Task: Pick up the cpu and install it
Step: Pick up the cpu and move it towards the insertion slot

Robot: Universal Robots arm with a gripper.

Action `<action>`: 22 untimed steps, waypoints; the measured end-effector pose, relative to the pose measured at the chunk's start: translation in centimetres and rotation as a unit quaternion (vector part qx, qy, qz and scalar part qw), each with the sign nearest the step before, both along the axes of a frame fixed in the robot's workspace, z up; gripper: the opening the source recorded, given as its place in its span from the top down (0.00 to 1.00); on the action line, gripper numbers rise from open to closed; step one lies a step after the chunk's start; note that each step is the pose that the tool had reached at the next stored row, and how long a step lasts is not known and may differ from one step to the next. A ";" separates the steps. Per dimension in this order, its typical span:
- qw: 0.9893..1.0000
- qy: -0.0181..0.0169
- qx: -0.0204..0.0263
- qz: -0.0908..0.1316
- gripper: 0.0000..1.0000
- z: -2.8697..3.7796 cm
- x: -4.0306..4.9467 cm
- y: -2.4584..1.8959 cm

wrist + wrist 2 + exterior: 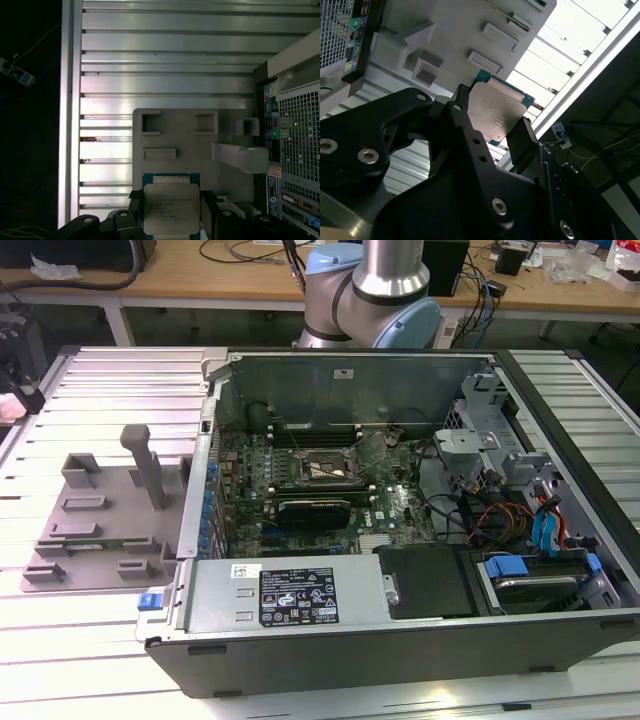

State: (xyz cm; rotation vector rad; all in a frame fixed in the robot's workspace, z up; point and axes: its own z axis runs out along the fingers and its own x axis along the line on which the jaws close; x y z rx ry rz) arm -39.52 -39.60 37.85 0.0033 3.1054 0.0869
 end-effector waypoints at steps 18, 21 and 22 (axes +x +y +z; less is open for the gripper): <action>1.000 -0.003 0.000 0.000 0.45 2.95 0.16 0.08; 1.000 -0.003 0.000 0.000 0.45 2.95 0.54 0.08; 1.000 -0.003 0.000 0.000 0.45 2.95 0.75 0.08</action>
